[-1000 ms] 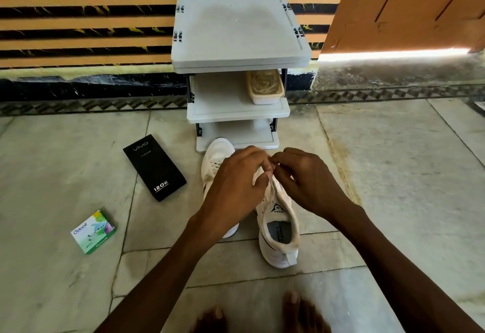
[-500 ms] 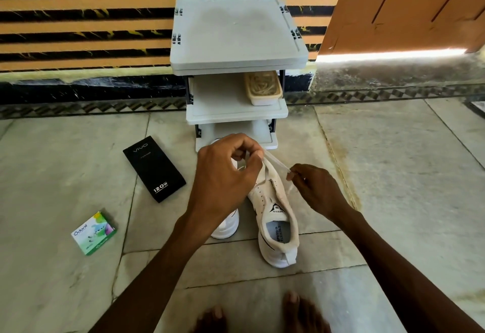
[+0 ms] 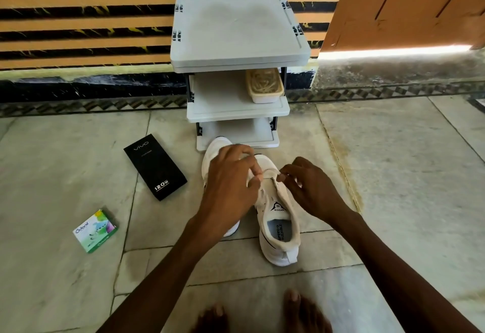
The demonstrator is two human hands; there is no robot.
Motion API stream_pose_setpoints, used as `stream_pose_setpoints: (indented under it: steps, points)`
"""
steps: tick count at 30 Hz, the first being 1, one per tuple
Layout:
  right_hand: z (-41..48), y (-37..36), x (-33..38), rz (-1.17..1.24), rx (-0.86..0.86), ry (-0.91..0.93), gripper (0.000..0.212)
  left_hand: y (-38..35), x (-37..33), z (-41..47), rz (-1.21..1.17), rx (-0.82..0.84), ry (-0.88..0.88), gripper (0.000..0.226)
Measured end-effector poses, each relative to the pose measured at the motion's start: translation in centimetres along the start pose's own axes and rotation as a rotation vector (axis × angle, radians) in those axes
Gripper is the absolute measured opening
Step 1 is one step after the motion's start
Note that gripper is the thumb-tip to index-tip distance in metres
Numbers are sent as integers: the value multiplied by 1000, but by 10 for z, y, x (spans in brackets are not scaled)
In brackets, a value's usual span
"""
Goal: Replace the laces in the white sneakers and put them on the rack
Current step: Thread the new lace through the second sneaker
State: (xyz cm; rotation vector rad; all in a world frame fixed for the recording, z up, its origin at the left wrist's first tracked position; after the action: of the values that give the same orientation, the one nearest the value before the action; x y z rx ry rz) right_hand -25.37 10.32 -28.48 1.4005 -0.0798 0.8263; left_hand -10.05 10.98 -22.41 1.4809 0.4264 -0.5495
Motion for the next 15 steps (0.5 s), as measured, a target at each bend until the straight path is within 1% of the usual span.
stream_pose_setpoints:
  steps: [2,4,6,9,12,13,15]
  points:
    - [7,4,11,3,-5,14,16,-15,-6,0,-44,64,-36,7]
    - [13,8,19,64,-10,28,13,-27,-5,3,-72,127,-48,3]
    - [16,10,27,123,30,36,11,-37,-1,7,-105,195,-56,7]
    - [16,8,34,96,108,27,10,-43,7,8,-166,280,-34,7]
    - [14,3,35,96,158,-16,14,-40,13,5,-165,278,-5,7]
    - [14,3,35,105,141,-32,14,-35,13,5,-177,253,-2,6]
    - [12,9,30,164,51,-96,10,-27,14,4,-204,208,14,4]
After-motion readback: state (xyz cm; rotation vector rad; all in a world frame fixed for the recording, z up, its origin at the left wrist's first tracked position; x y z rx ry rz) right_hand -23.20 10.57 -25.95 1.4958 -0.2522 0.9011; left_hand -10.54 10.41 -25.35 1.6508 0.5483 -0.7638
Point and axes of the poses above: each hand's wrist, its own z-axis towards the middle knuckle, its own y-axis out of the back of the hand, x = y × z, the point moved 10 cm from there along z, towards the middle knuckle, and after that the axes turned 12 degrees about y, right-handed, at the moved point
